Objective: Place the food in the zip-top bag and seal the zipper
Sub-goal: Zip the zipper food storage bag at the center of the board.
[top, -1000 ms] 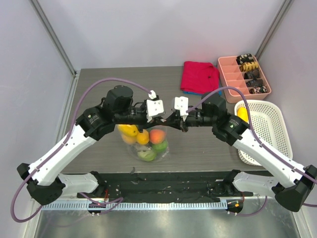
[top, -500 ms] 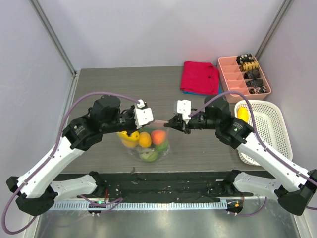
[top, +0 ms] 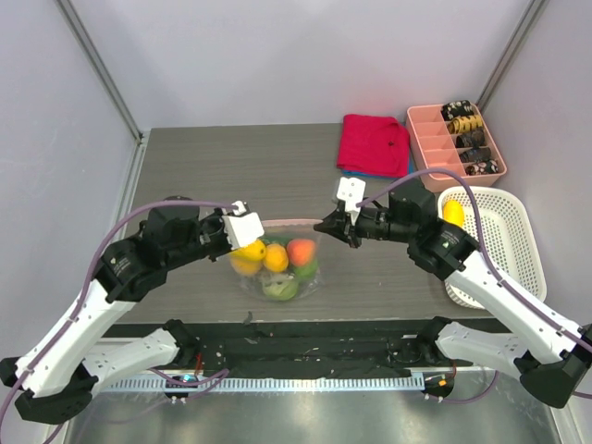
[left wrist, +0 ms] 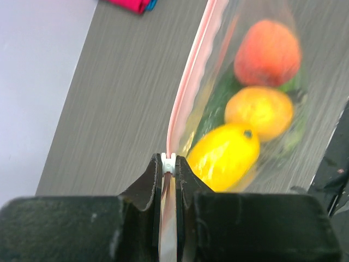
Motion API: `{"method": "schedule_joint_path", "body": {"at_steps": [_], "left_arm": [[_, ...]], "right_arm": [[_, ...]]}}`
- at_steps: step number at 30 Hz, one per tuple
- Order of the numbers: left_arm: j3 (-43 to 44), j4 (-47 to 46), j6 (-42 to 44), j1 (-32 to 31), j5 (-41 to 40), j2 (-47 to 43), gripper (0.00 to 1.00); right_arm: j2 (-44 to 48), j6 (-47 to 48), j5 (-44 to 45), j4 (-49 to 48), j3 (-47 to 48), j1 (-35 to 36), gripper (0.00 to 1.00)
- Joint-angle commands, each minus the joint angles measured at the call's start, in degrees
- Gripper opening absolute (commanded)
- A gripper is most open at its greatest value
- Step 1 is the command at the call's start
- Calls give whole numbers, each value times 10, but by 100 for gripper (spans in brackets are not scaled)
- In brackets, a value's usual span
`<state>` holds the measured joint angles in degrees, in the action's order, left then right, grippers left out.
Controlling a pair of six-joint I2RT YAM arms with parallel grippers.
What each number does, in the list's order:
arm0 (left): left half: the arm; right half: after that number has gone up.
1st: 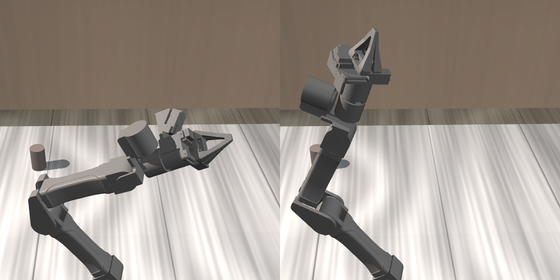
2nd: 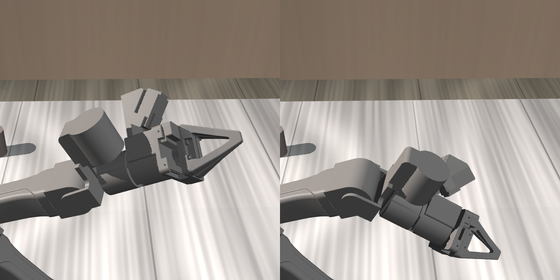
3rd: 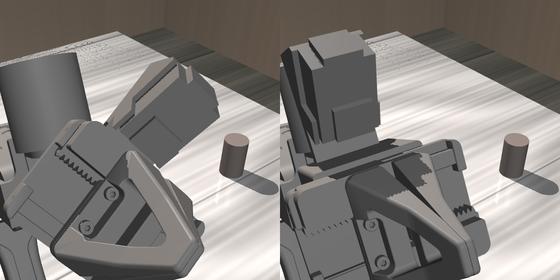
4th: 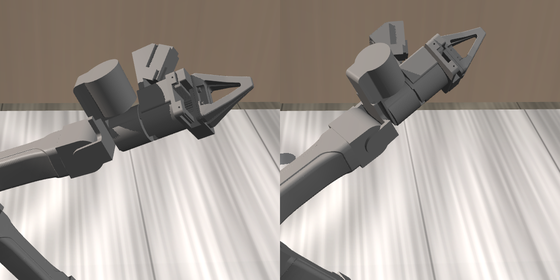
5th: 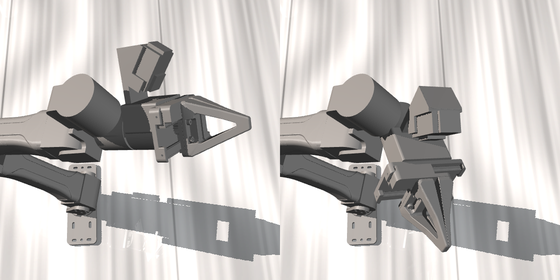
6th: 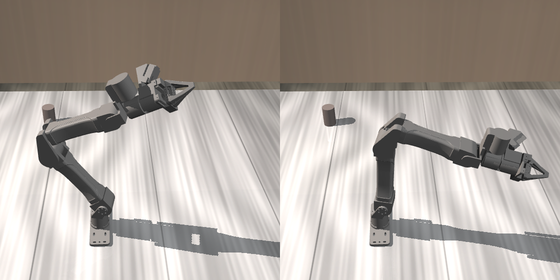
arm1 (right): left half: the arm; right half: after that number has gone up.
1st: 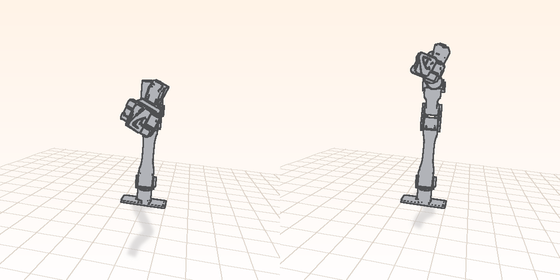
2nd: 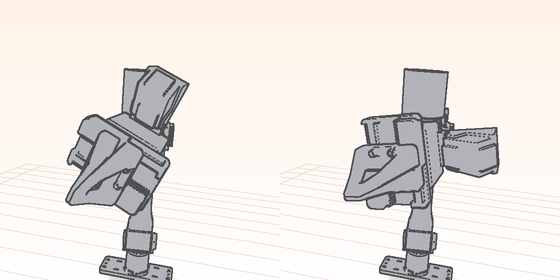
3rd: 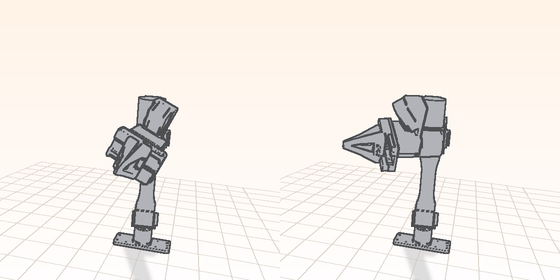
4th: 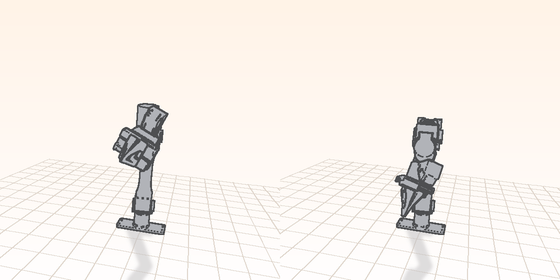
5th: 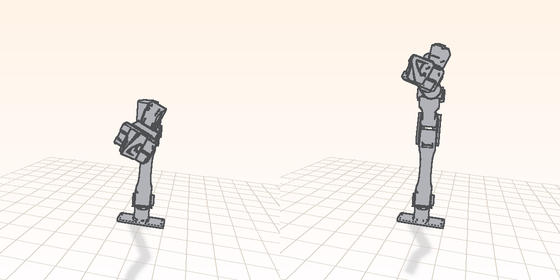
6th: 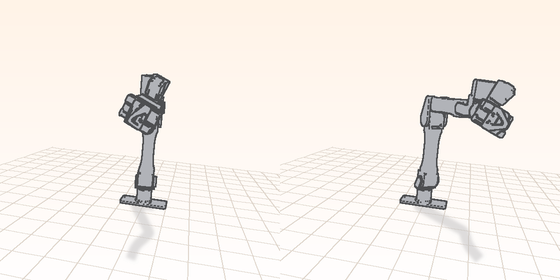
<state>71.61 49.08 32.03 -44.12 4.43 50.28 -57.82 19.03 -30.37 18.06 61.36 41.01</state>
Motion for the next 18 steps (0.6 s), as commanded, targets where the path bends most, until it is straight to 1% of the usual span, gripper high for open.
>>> {"method": "schedule_joint_path", "body": {"at_steps": [1, 6, 9, 16, 18], "left_arm": [[-13, 66, 34, 10, -118, -36, 1], [-22, 123, 47, 9, -169, -62, 2], [-31, 141, 48, 10, -191, -88, 3], [-24, 196, 39, 10, -212, -100, 3], [-7, 202, 32, 10, -202, -98, 10]], "right_arm": [[35, -19, 46, -10, -1, -11, 1], [45, -38, 61, -8, -2, -14, 1], [49, -39, 65, -7, -5, -14, 1], [49, -38, 62, -6, -3, -15, 1], [47, -38, 59, -6, -1, -14, 1]]}}
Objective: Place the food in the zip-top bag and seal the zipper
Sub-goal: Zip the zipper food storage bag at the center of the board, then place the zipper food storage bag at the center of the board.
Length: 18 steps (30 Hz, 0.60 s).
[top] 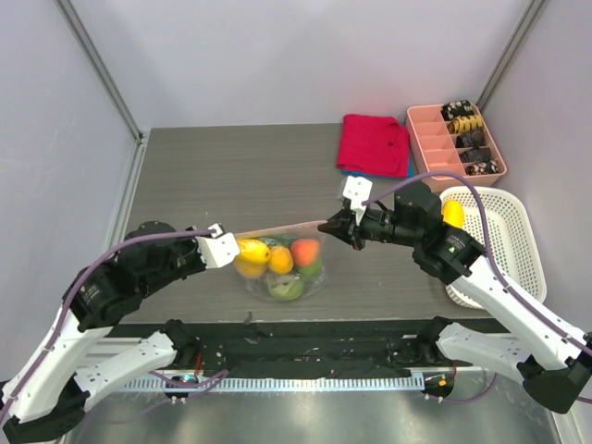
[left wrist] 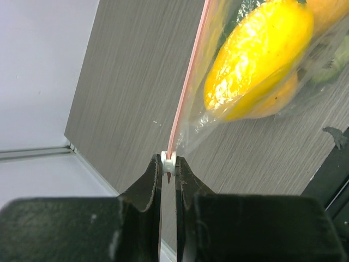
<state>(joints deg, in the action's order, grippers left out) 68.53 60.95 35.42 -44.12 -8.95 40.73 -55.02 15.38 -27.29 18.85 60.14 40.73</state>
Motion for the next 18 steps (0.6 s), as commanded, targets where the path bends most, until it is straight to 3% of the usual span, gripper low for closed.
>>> {"method": "schedule_joint_path", "body": {"at_steps": [1, 2, 5, 11, 18], "left_arm": [[35, 86, -8, 10, -41, 7, 16], [51, 95, -18, 10, -24, 16, 41], [118, 112, -62, 9, 59, 60, 74], [205, 79, -133, 10, 192, 147, 78], [235, -40, -146, 10, 207, 242, 77]], "right_arm": [[17, -2, 25, -14, 11, -11, 1], [17, -2, 19, -14, 15, -12, 1], [12, -3, 2, -14, 19, -12, 1], [4, 0, -12, -15, 26, -12, 1], [6, 16, -29, -15, 28, -11, 1]]}}
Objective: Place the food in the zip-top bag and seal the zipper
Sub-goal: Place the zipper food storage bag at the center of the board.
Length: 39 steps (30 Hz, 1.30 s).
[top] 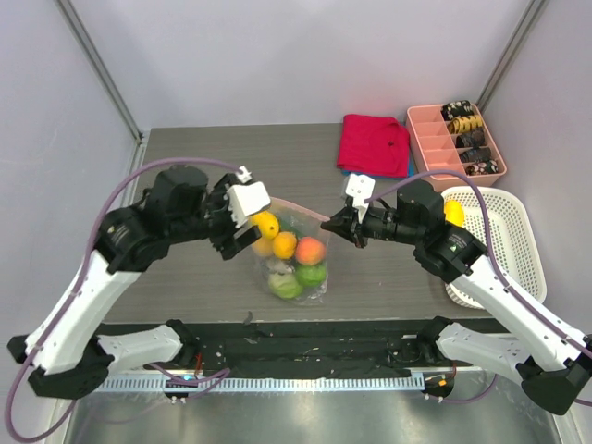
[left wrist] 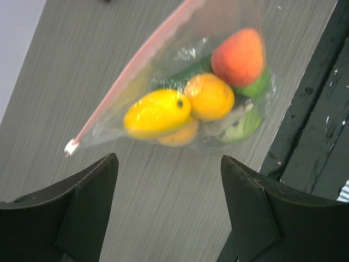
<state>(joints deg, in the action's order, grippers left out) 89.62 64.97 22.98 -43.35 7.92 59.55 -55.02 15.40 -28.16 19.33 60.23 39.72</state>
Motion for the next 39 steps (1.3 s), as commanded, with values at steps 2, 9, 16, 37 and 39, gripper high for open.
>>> {"method": "schedule_joint_path", "body": {"at_steps": [2, 9, 16, 37, 39], "left_arm": [[38, -95, -15, 2, 41, 72, 78], [66, -82, 92, 2, 130, 116, 84], [59, -36, 152, 2, 144, 142, 78], [5, -49, 72, 1, 220, 137, 0], [0, -72, 33, 2, 192, 137, 0]], "right_arm": [[9, 22, -22, -18, 29, -2, 1], [8, 63, -55, 6, 44, -1, 1], [18, 121, -90, 29, 48, 1, 1], [46, 204, -73, 66, 30, 10, 1], [49, 196, -65, 55, 24, 9, 1]]}}
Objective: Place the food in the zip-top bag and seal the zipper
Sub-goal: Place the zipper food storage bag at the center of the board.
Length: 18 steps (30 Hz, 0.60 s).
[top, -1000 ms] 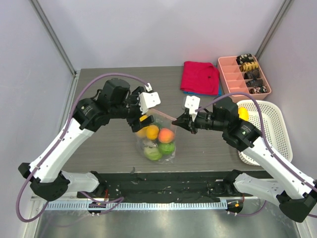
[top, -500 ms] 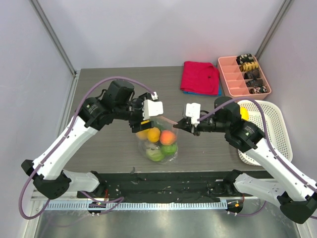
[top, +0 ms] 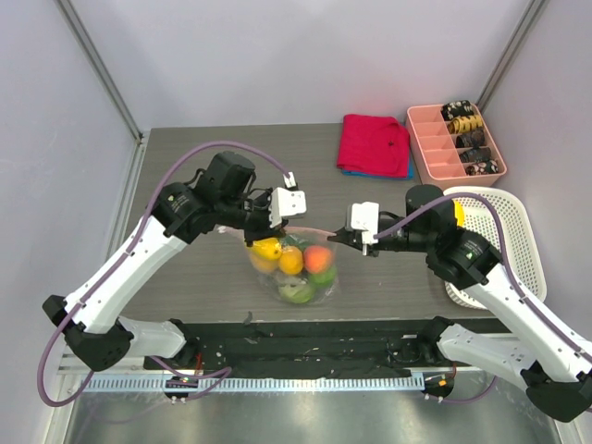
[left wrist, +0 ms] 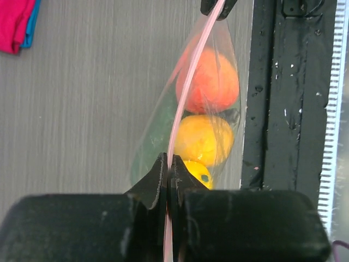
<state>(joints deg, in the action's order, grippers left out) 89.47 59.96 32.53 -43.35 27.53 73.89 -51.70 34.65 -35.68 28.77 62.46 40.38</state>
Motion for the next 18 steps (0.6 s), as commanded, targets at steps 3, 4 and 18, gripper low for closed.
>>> {"method": "schedule_joint_path", "body": {"at_steps": [3, 4, 18], "left_arm": [[6, -47, -96, 6, -41, -7, 0], [8, -55, -100, 9, -58, -5, 0], [352, -38, 89, 140, -138, 236, 0]], "right_arm": [[20, -48, 60, -68, -9, 2, 27], [21, -63, 74, -69, -8, 3, 42], [49, -211, 224, -76, -27, 2, 100]]}}
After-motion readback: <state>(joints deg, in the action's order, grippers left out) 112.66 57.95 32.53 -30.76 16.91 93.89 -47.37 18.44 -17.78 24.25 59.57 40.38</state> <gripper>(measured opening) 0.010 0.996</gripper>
